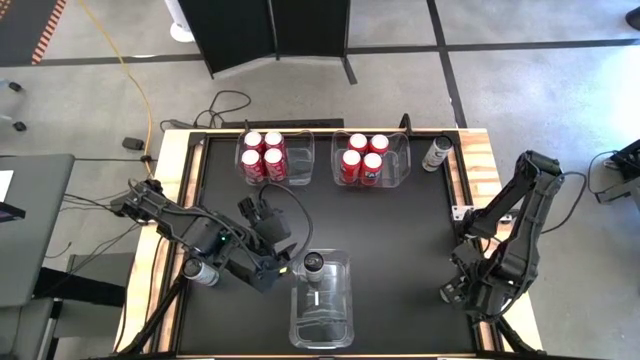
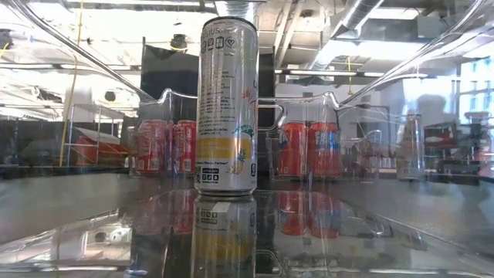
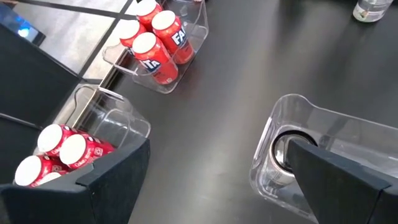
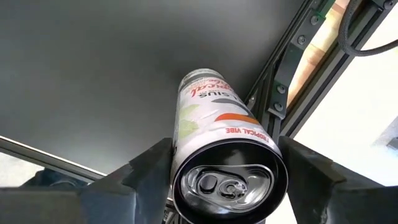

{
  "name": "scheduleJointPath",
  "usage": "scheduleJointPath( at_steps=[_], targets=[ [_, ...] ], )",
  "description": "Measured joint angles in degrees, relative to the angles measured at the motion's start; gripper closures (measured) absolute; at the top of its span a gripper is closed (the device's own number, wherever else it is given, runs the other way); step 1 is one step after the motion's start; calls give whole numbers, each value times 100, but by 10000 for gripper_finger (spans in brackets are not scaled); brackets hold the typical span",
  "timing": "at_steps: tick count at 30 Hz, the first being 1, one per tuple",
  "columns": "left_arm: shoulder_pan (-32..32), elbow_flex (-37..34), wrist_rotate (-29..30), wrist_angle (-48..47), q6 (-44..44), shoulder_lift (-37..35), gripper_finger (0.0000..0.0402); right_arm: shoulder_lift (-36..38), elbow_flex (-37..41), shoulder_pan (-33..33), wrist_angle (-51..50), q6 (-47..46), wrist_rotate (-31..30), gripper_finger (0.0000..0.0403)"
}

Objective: Sort soda cans
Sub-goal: Put the white yellow soda can into the bottom transparent bin

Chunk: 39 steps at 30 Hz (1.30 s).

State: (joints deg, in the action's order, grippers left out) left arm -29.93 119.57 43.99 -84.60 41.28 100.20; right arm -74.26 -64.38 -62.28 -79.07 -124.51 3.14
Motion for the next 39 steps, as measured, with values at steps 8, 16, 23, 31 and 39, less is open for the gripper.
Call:
scheduleJointPath(
  at_steps=[8,16,23,31,39],
  targets=[
    [0,0,0,2,56,0,26,-10,-185,153,-18,377,62,140],
    [47,0,453,15,27,0,26,-4,-892,985,-73,1713,-596,140],
    [90,0,474,129,52,-4,26,-7,-1745,1887,-81,3310,-1246,141],
    [87,0,472,157,163,-4,26,-7,-2540,2945,657,5490,-1817,141],
    [107,0,468,140,252,-4,26,-532,-2554,3759,2157,7727,-1476,141]
  ],
)
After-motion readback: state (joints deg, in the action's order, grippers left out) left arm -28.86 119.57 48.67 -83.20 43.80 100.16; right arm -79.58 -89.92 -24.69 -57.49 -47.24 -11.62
